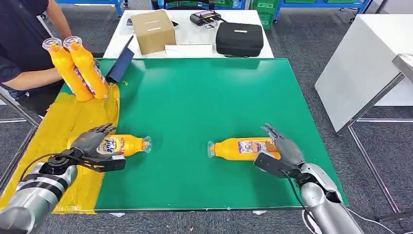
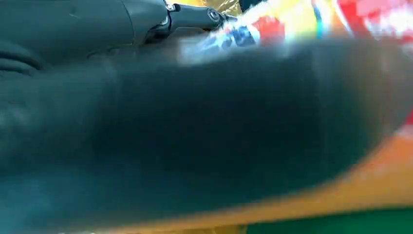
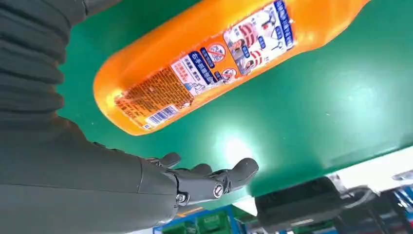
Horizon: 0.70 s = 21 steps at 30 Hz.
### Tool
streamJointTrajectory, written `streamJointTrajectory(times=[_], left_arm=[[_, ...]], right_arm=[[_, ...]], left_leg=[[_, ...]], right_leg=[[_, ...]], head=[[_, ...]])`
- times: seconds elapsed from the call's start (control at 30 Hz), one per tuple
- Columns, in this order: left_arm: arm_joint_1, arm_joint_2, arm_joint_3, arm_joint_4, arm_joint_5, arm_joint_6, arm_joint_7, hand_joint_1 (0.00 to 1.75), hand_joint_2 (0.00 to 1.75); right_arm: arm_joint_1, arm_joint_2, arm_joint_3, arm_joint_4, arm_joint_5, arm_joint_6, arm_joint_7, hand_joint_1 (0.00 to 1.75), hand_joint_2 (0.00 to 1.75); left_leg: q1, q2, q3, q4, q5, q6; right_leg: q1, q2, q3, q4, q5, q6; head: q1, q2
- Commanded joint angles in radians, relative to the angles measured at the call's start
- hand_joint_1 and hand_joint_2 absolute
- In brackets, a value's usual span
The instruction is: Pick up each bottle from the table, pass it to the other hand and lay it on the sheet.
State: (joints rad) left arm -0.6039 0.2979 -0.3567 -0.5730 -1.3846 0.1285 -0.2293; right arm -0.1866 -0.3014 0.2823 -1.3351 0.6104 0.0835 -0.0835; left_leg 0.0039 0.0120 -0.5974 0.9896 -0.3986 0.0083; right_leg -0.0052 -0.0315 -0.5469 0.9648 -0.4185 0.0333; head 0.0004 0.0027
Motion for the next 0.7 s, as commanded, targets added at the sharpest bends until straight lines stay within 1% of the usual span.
streamJointTrajectory(times=[0.03, 0.1, 0.17, 0.2, 0.27, 0.3, 0.4, 0.43, 0.47, 0.57, 0.6, 0.63, 0.67, 0.7], left_arm=[[0.053, -0.071, 0.049, 0.022, 0.212, 0.035, -0.076, 0.00, 0.00], [0.057, -0.077, 0.050, 0.010, 0.220, 0.041, -0.071, 0.00, 0.00], [0.068, -0.111, 0.103, -0.017, 0.296, 0.084, -0.087, 0.00, 0.00], [0.076, -0.139, 0.146, -0.041, 0.362, 0.076, -0.116, 0.00, 0.00], [0.086, -0.165, 0.191, -0.089, 0.454, 0.047, -0.149, 0.00, 0.00], [0.088, -0.166, 0.187, -0.102, 0.457, 0.039, -0.148, 0.00, 0.00], [0.089, -0.167, 0.198, -0.104, 0.474, 0.033, -0.153, 0.00, 0.00], [0.090, -0.176, 0.220, -0.113, 0.519, 0.018, -0.175, 0.00, 0.00], [0.088, -0.189, 0.248, -0.118, 0.570, -0.008, -0.194, 0.00, 0.00], [0.084, -0.207, 0.258, -0.139, 0.636, -0.056, -0.211, 0.00, 0.00], [0.083, -0.209, 0.252, -0.142, 0.639, -0.044, -0.213, 0.00, 0.00], [0.077, -0.213, 0.249, -0.135, 0.648, -0.051, -0.213, 0.00, 0.00], [0.056, -0.221, 0.239, -0.115, 0.661, -0.055, -0.219, 0.00, 0.00], [0.047, -0.227, 0.235, -0.105, 0.668, -0.053, -0.224, 0.00, 0.00]], right_arm=[[-0.177, 0.046, 0.086, 0.322, 0.016, -0.009, 0.020, 0.00, 1.75], [-0.179, 0.046, 0.088, 0.330, 0.018, -0.012, 0.019, 0.00, 1.75], [-0.193, 0.052, 0.096, 0.362, 0.053, -0.034, 0.042, 0.00, 1.75], [-0.200, 0.060, 0.096, 0.387, 0.061, -0.035, 0.047, 0.00, 1.75], [-0.223, 0.073, 0.105, 0.444, 0.077, -0.037, 0.050, 0.00, 1.75], [-0.229, 0.076, 0.108, 0.459, 0.082, -0.041, 0.049, 0.00, 1.75], [-0.231, 0.077, 0.109, 0.466, 0.082, -0.040, 0.049, 0.00, 1.75], [-0.239, 0.080, 0.113, 0.483, 0.088, -0.039, 0.049, 0.00, 1.75], [-0.243, 0.081, 0.118, 0.498, 0.094, -0.035, 0.051, 0.00, 1.75], [-0.273, 0.091, 0.145, 0.589, 0.118, -0.031, 0.041, 0.00, 1.75], [-0.280, 0.094, 0.154, 0.615, 0.123, -0.025, 0.039, 0.00, 1.75], [-0.291, 0.088, 0.179, 0.645, 0.140, -0.004, 0.045, 0.00, 1.75], [-0.310, 0.066, 0.220, 0.696, 0.147, 0.061, 0.053, 0.00, 1.75], [-0.312, 0.054, 0.236, 0.714, 0.152, 0.064, 0.051, 1.61, 1.75]], left_leg=[[-0.001, 0.003, 0.002, -0.002, 0.000, 0.000], [-0.001, 0.002, 0.002, -0.002, 0.001, 0.001], [-0.001, 0.001, 0.000, -0.002, 0.001, 0.001], [-0.002, 0.000, 0.000, -0.001, 0.001, 0.001], [-0.002, -0.002, -0.001, -0.001, 0.001, 0.001], [-0.002, -0.002, -0.002, -0.001, 0.001, 0.001], [-0.002, -0.003, -0.006, 0.000, 0.002, 0.002], [-0.002, -0.002, -0.007, 0.001, 0.002, 0.002], [-0.002, -0.003, -0.008, 0.000, 0.002, 0.003], [-0.002, -0.002, -0.009, 0.000, 0.002, 0.003], [-0.002, -0.004, -0.009, 0.000, 0.002, 0.003], [-0.001, -0.005, -0.009, 0.000, 0.003, 0.003], [-0.001, -0.006, -0.010, 0.001, 0.003, 0.003], [-0.001, -0.006, -0.010, 0.001, 0.003, 0.003]], right_leg=[[-0.001, 0.005, 0.001, -0.002, 0.001, 0.000], [-0.002, 0.004, 0.001, -0.002, 0.001, 0.000], [-0.003, 0.003, 0.000, -0.002, 0.001, 0.000], [-0.003, 0.002, 0.000, -0.002, 0.001, 0.000], [-0.003, 0.000, -0.001, -0.002, 0.001, 0.000], [-0.003, 0.001, -0.002, -0.002, 0.001, 0.000], [-0.003, -0.001, -0.005, -0.001, 0.001, 0.000], [-0.003, 0.001, -0.006, -0.001, 0.001, 0.000], [-0.003, -0.001, -0.007, -0.001, 0.001, 0.000], [-0.003, 0.002, -0.008, -0.001, 0.001, 0.000], [-0.002, -0.002, -0.008, -0.001, 0.001, 0.000], [-0.002, -0.002, -0.008, -0.001, 0.001, 0.000], [-0.002, -0.003, -0.008, -0.001, 0.001, 0.000], [-0.002, -0.004, -0.008, -0.001, 0.001, 0.001]], head=[[0.000, 0.000], [0.000, 0.000], [0.000, 0.000], [0.000, 0.000], [0.000, 0.000], [0.000, 0.000], [0.000, 0.000], [0.001, 0.000], [0.000, 0.000], [0.000, 0.000], [0.000, 0.000], [0.000, 0.000], [0.000, 0.000], [0.000, 0.000]])
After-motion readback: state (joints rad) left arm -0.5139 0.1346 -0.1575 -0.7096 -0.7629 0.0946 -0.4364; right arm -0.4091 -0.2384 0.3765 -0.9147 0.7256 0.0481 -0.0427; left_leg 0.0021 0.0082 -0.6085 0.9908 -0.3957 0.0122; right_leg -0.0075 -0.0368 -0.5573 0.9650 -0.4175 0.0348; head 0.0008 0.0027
